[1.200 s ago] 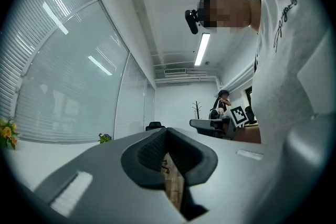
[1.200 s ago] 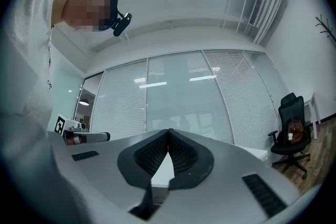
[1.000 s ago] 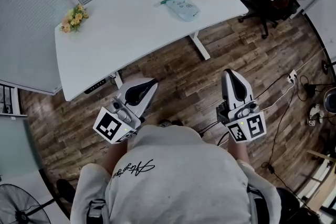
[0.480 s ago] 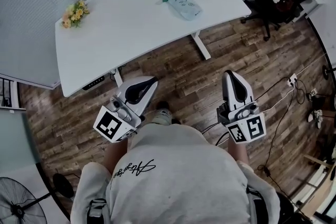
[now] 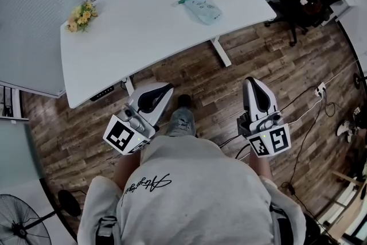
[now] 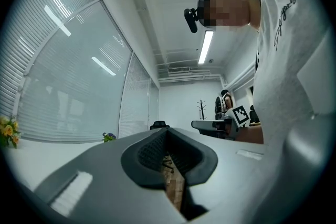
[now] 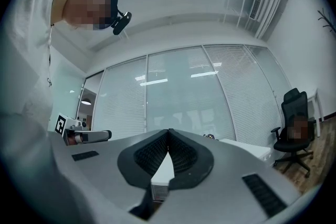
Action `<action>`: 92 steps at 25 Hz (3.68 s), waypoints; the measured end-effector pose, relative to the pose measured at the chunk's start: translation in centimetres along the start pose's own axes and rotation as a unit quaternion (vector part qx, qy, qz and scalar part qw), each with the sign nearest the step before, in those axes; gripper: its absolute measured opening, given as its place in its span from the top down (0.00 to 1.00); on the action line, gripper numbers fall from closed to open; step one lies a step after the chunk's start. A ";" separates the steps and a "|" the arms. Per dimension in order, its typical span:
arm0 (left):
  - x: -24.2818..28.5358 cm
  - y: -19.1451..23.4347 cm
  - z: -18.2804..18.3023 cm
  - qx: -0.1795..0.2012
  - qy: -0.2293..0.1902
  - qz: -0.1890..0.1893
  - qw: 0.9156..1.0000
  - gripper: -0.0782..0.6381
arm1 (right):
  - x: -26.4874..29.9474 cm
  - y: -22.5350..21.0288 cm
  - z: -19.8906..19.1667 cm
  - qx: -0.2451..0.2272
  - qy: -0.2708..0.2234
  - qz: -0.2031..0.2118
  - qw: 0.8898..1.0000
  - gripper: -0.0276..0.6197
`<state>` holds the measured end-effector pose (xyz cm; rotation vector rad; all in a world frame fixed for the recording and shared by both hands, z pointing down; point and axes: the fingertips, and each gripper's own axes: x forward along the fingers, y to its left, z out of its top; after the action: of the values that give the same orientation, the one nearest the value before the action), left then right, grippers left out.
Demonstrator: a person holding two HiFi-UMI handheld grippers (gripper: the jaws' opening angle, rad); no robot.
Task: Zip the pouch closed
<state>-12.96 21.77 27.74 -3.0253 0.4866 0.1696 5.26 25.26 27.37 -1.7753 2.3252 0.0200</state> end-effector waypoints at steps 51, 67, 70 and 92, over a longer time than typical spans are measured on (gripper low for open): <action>11.3 19.7 -2.1 -0.012 -0.005 -0.033 0.999 0.89 | 20.2 -9.0 -1.7 -0.009 0.012 -0.018 1.000 0.96; 15.9 25.5 -3.1 -0.016 -0.007 -0.063 0.998 0.89 | 25.5 -12.9 -2.0 -0.013 0.008 -0.045 0.999 0.96; 16.5 26.4 -3.3 -0.021 -0.013 -0.064 0.998 0.89 | 26.1 -13.5 -2.2 -0.013 0.009 -0.050 0.999 0.95; 21.9 26.8 -4.3 -0.009 0.012 0.007 1.000 0.89 | 29.0 -20.9 -2.9 0.005 0.041 0.024 0.999 0.96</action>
<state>-0.40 -10.77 27.92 -3.0457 0.5109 0.1383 17.52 -8.39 27.54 -1.7455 2.4199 -0.0579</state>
